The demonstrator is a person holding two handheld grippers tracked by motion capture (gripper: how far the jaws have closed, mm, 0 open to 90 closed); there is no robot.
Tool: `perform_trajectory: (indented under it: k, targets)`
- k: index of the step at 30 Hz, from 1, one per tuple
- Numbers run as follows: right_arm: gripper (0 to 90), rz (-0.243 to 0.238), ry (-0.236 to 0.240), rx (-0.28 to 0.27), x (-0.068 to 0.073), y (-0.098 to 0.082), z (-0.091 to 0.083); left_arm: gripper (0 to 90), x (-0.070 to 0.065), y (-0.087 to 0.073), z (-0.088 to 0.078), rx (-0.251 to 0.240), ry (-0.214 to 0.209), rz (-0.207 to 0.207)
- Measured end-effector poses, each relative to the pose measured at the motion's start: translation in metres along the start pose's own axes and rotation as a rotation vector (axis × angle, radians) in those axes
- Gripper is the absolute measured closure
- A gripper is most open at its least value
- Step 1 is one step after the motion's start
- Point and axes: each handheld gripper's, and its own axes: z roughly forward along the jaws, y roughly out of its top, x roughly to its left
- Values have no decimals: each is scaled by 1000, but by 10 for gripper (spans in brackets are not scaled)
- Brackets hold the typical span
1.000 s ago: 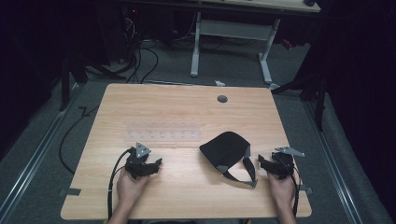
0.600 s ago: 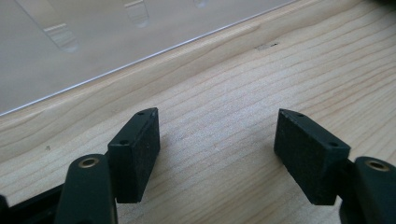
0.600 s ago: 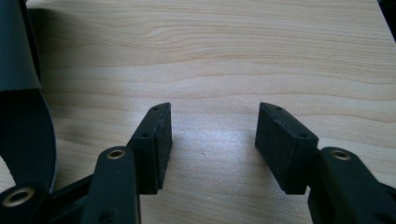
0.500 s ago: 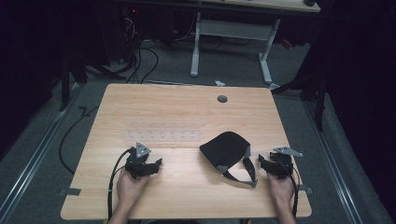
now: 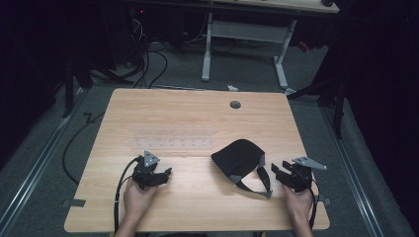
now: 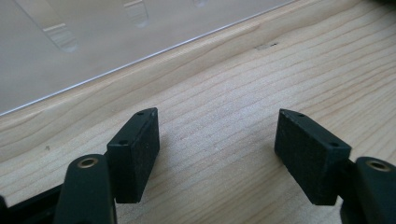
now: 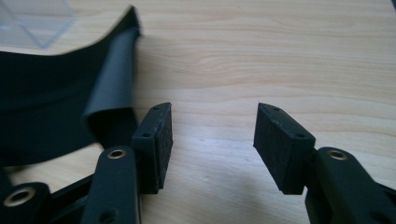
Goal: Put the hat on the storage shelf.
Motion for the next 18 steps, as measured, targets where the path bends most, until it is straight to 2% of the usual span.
perform_trajectory:
  k: [3,5,6,12,18]
  targets:
    - [438,2,45,-31,4,2,-6,312,0,0,0,0,-1,0]
    - [430,5,54,-38,5,3,-7,311,0,0,0,0,-1,0]
    - [416,9,85,-47,8,6,-8,310,0,0,0,0,0,0]
    - [403,1,127,-53,15,13,-8,308,0,0,0,-1,1,-1]
    - [374,15,168,-26,20,22,3,307,0,0,0,1,-1,-1]
